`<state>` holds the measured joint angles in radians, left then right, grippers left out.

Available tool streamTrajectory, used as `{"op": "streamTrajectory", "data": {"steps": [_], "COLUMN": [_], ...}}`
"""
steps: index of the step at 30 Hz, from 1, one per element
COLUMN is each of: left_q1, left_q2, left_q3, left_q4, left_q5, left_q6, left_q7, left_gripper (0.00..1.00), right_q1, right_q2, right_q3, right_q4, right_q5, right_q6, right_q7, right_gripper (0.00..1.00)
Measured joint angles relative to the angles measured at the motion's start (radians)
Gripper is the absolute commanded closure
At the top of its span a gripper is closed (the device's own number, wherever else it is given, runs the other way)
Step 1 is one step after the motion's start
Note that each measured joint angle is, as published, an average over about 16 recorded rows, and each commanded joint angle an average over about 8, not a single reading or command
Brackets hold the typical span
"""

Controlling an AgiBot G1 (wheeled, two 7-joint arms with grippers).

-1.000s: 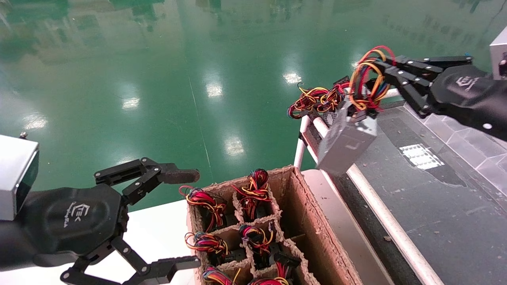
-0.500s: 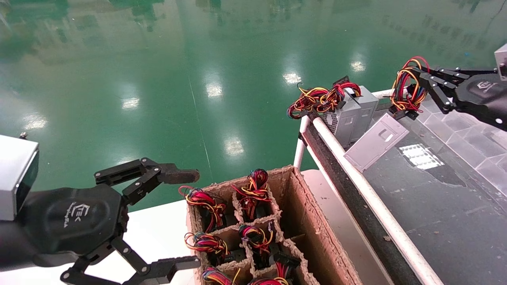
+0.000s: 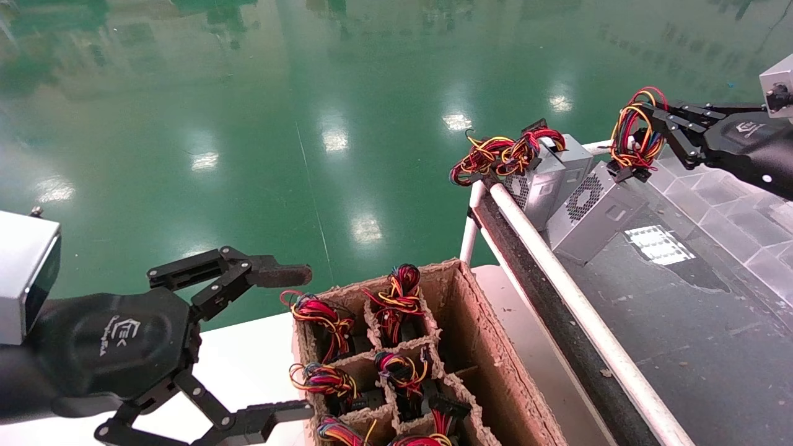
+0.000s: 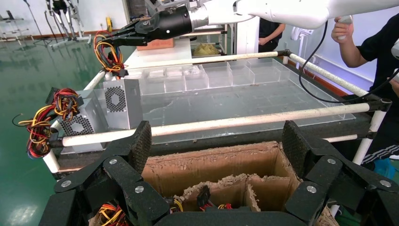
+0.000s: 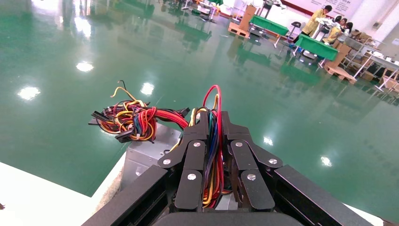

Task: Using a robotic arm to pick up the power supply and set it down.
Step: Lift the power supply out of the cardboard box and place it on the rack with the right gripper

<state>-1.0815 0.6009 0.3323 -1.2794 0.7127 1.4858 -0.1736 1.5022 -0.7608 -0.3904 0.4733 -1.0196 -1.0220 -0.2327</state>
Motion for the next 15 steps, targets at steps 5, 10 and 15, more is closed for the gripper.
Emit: {"op": "streamTrajectory", "data": {"steps": [5, 10, 15], "left_q1": [0.0, 0.0, 0.0], "left_q2": [0.0, 0.0, 0.0], "left_q3": [0.0, 0.0, 0.001], "left_q4": [0.0, 0.0, 0.0], "left_q5": [0.0, 0.0, 0.0], "left_q6": [0.0, 0.0, 0.0], "left_q7": [0.0, 0.0, 0.0], "left_gripper": [0.0, 0.0, 0.0], "right_q1": [0.037, 0.073, 0.11], "right_q2": [-0.014, -0.032, -0.058], "right_q3": [-0.001, -0.003, -0.009], "right_q4": [-0.068, -0.131, -0.193], "right_q5": [-0.004, -0.011, -0.023], "right_q6": [-0.021, -0.027, -0.017], "right_q7": [-0.037, -0.071, -0.102], "right_gripper": [1.0, 1.0, 1.0]}}
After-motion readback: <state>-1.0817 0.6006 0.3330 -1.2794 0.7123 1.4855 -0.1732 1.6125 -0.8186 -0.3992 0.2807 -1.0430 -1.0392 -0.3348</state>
